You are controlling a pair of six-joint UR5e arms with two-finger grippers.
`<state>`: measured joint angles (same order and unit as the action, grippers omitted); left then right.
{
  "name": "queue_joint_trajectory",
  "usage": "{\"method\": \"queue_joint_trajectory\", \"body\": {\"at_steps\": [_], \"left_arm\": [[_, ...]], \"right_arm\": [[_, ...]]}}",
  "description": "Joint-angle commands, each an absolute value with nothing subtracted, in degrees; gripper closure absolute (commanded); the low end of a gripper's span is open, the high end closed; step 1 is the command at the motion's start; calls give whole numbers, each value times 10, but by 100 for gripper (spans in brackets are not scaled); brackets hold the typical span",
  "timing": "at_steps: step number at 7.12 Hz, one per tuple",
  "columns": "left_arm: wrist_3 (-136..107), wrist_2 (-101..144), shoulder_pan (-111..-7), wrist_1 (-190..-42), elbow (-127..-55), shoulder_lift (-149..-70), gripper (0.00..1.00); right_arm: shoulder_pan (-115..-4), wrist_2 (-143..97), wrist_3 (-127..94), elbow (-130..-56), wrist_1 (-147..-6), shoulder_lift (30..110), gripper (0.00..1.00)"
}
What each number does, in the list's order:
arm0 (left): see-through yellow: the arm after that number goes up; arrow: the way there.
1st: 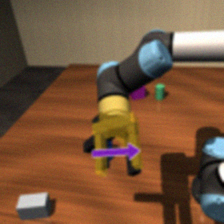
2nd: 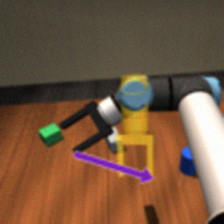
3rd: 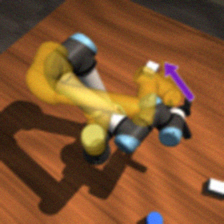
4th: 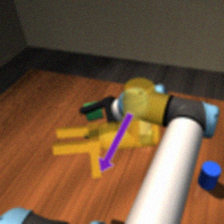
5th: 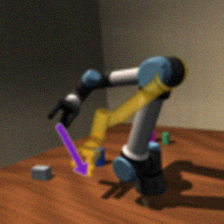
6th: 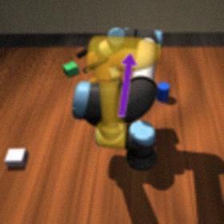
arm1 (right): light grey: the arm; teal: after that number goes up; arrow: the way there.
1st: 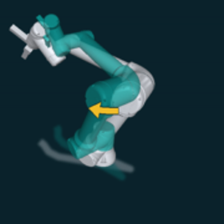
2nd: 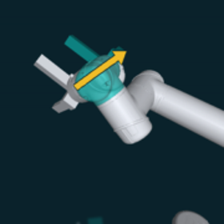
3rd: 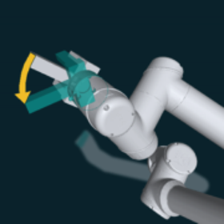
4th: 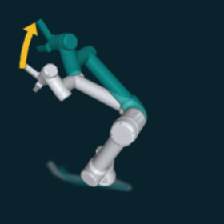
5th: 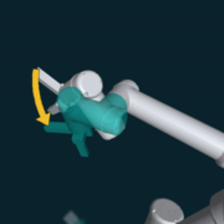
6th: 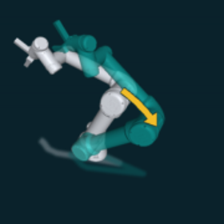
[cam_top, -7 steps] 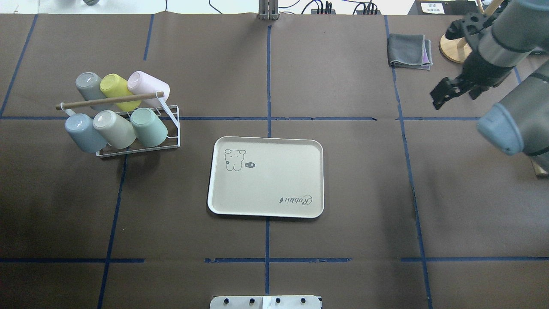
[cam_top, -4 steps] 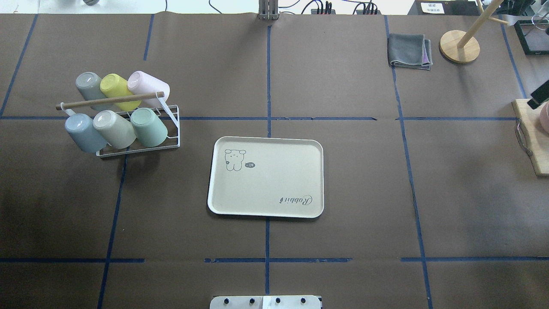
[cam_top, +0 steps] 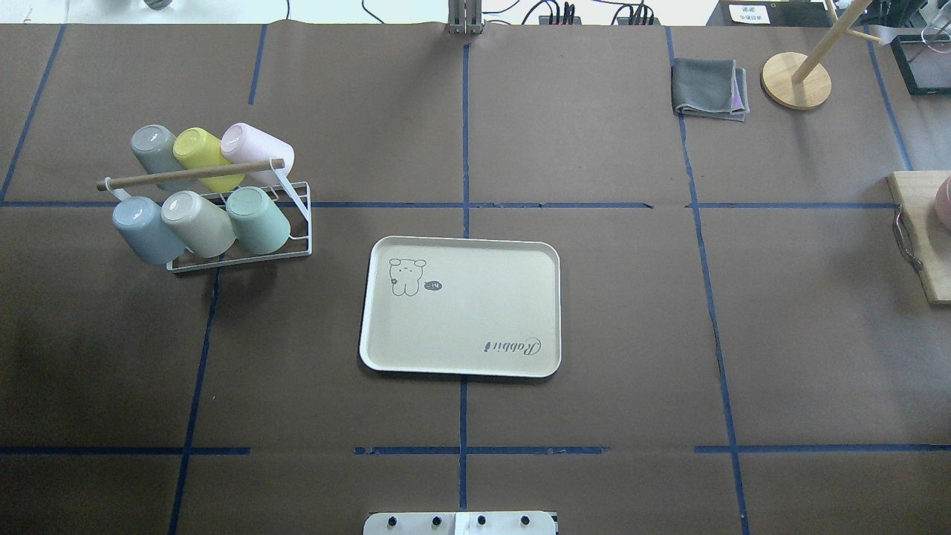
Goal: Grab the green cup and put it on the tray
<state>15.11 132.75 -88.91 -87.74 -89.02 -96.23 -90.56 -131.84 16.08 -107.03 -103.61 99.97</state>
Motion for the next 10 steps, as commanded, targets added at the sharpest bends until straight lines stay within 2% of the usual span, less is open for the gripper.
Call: {"method": "queue_joint_trajectory", "body": {"at_steps": [1, 4, 6, 8, 10], "left_arm": [[142, 1345, -889, -882, -940, -961, 0], [103, 1337, -841, -965, -1039, -981, 1], [103, 1319, -789, -965, -1070, -1054, 1], [104, 1264, -719, -955, -1115, -1107, 0], [112, 1202, -612, -954, -1138, -1126, 0]], "right_arm": [[-915, -1319, 107, -1082, -1017, 1008, 0], [-916, -1320, 107, -1084, -1012, 1008, 0], [-916, -1323, 107, -1094, -1012, 1008, 0], [-916, -1325, 107, -1096, -1012, 1009, 0], [-916, -1325, 107, -1095, -1013, 1011, 0]]}}
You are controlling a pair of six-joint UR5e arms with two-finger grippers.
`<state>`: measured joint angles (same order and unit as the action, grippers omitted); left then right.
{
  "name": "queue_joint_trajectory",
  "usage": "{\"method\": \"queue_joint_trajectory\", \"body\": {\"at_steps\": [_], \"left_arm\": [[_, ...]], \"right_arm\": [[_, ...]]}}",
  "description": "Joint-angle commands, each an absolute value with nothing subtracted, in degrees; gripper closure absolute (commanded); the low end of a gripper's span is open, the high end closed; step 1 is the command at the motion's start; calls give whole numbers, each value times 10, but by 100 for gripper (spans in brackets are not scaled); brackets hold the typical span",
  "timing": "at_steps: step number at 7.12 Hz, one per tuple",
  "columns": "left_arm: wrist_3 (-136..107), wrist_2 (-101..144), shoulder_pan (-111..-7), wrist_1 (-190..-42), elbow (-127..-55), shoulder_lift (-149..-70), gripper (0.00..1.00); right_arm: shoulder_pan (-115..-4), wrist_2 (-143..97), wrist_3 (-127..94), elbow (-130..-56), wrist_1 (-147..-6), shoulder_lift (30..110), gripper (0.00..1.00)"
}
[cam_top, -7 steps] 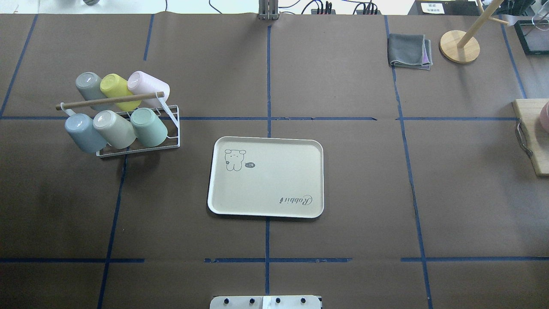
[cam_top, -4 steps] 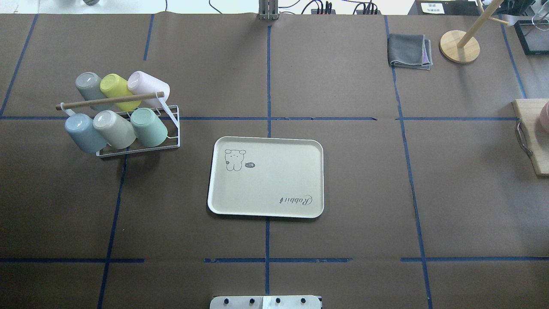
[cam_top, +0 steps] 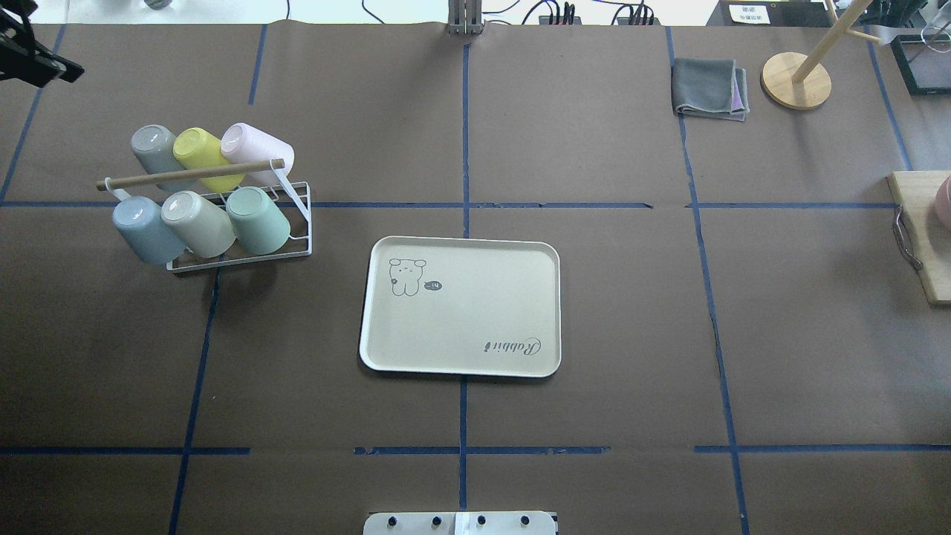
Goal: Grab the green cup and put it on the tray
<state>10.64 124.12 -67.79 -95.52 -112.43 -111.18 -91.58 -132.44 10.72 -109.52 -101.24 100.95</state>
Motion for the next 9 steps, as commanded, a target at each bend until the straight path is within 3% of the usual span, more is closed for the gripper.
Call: {"method": "queue_joint_trajectory", "body": {"at_steps": [1, 3, 9], "left_arm": [[141, 1155, -570, -931, -1149, -1131, 0], [254, 1045, -509, -773, -1161, -1207, 0], [504, 668, -310, -620, -1186, -1207, 0]], "right_arm": [[-916, -1325, 107, -1095, -1013, 1013, 0], [-916, -1325, 108, -1095, -1013, 1015, 0], [-916, -1325, 108, -1091, -1013, 1020, 0]]}}
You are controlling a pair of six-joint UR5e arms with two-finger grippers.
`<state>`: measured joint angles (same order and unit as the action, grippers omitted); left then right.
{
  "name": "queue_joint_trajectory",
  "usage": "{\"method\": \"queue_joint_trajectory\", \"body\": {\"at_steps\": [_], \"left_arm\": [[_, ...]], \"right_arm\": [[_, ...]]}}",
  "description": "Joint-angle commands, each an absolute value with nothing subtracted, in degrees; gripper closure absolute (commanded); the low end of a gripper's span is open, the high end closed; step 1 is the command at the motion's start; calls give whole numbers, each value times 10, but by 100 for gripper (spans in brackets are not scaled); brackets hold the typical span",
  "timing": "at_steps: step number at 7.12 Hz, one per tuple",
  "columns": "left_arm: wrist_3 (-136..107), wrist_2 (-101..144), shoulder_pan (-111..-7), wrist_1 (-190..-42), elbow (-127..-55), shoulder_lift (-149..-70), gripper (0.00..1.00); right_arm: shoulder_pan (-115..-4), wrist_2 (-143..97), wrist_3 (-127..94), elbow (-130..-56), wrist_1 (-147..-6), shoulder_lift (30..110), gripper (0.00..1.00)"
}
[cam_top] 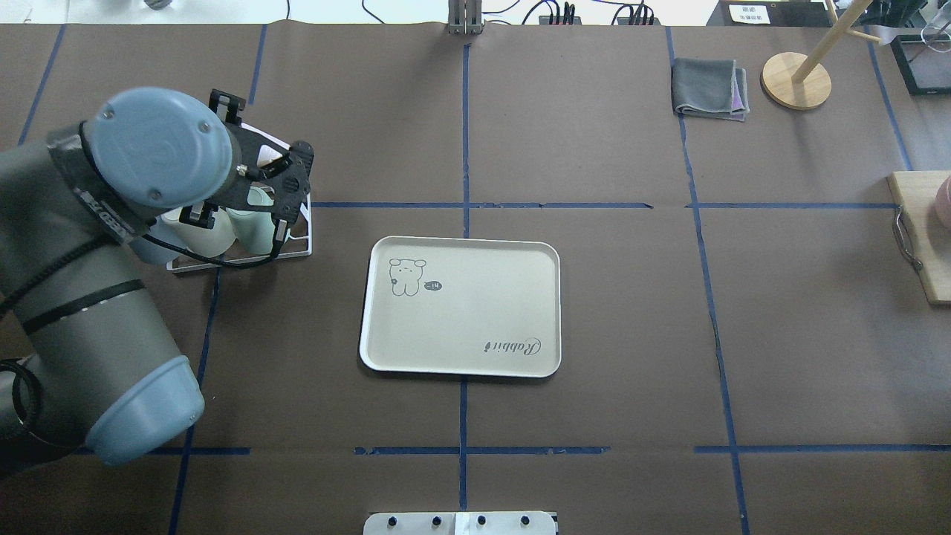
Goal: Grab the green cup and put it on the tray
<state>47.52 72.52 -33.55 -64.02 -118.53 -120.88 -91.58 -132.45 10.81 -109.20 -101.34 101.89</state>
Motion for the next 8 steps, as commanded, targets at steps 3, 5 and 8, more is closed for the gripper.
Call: {"method": "queue_joint_trajectory", "body": {"at_steps": [3, 5, 8], "left_arm": [[517, 565, -252, -519, -1178, -1215, 0], [518, 565, -239, -505, -1166, -1220, 0], [511, 565, -223, -508, -1129, -1230, 0]], "right_arm": [[-916, -1325, 111, -1091, -1013, 1027, 0], [-916, -1325, 112, -1088, -1013, 1028, 0], [-916, -1325, 113, -1084, -1013, 1028, 0]]}}
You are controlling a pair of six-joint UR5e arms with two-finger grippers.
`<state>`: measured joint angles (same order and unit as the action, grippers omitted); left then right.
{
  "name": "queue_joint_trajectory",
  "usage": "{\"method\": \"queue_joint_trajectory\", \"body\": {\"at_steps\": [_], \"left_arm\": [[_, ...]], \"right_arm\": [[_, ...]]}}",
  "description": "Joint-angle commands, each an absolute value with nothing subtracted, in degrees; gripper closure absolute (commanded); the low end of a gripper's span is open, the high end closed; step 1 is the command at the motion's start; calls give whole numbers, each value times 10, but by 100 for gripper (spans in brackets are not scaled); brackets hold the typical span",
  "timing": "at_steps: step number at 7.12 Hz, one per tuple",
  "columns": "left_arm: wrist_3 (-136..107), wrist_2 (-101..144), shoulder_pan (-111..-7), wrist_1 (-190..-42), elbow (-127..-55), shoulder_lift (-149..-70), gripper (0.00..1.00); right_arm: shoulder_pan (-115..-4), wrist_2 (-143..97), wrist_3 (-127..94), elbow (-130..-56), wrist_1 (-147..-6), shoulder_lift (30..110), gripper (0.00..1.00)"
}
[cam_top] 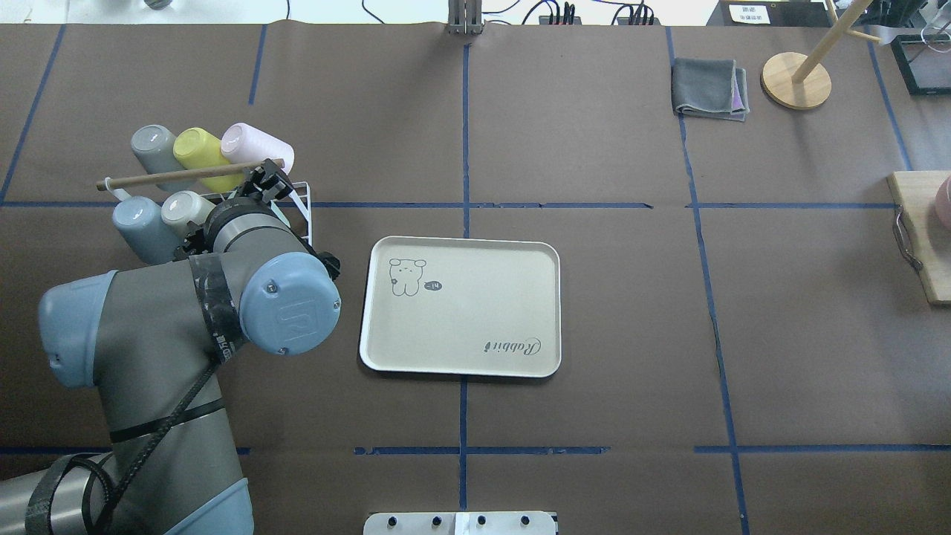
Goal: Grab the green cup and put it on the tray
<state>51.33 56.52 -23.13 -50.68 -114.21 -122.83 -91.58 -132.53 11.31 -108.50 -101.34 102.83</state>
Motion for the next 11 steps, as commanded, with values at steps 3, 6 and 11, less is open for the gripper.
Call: {"method": "queue_joint_trajectory", "body": {"at_steps": [3, 6, 11], "left_arm": [[510, 553, -220, -510, -1088, -1231, 0], [510, 533, -218, -528, -1046, -1233, 0], [510, 519, -218, -587, -986, -1234, 0]], "right_arm": [[-916, -1325, 113, -1080, -1013, 1028, 0], [-916, -1325, 113, -1079, -1013, 1028, 0], [-916, -1325, 114, -1076, -1013, 1028, 0]]}}
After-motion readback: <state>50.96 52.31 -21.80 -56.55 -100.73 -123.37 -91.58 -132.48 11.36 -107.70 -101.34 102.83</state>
